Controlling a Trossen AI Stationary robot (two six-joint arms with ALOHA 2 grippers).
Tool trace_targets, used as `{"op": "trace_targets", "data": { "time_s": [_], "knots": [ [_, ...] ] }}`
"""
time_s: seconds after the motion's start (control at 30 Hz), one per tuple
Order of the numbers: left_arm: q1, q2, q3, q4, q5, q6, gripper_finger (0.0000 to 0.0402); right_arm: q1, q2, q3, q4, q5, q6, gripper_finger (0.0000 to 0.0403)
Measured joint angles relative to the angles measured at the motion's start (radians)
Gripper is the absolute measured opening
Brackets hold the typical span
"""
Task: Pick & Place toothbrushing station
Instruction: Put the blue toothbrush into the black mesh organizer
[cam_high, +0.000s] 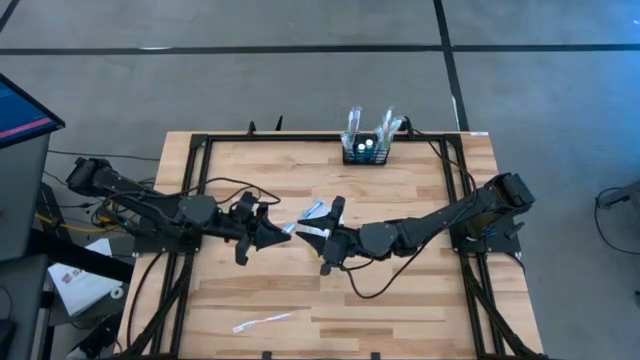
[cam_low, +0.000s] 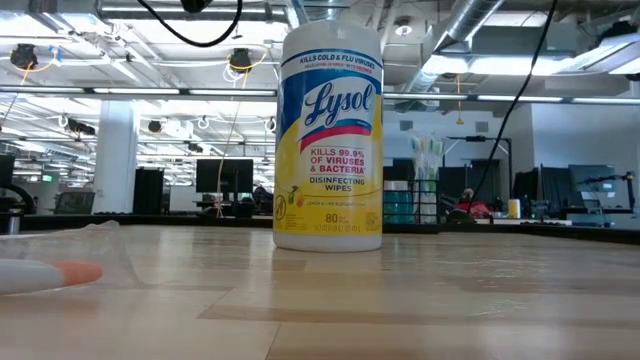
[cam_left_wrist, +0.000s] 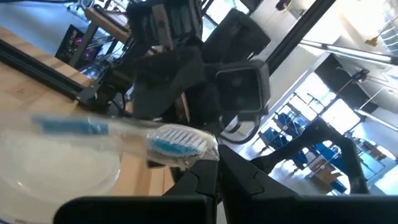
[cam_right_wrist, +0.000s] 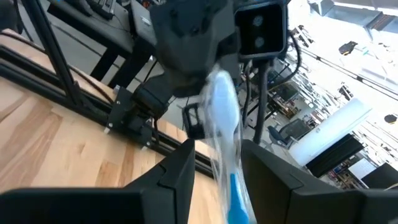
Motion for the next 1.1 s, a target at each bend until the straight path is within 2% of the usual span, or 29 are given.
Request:
{"op": "trace_targets", "data": {
  "time_s": [0.53,0.63,0.77,1.1],
  "knots": [
    [0.001,0.023,0.000,0.009,-0.001,0.018,0.0000,-0.034,0.000,0.000,-0.001,0.000,0.042,0.0116],
    [0.009,0.037,0.000,0.004,0.000,0.018,0.0000,-0.034,0.000,0.000,-0.002,0.000,0.042,0.0086],
    [0.016,0.042,0.000,0.027,-0.001,0.018,0.0000,-0.028,0.001,-0.002,-0.023,0.000,0.031,0.0014],
    [0.025,0.043,0.000,0.051,-0.001,0.050,0.0001,-0.025,0.000,-0.001,-0.020,0.000,0.043,0.0004]
  ]
}}
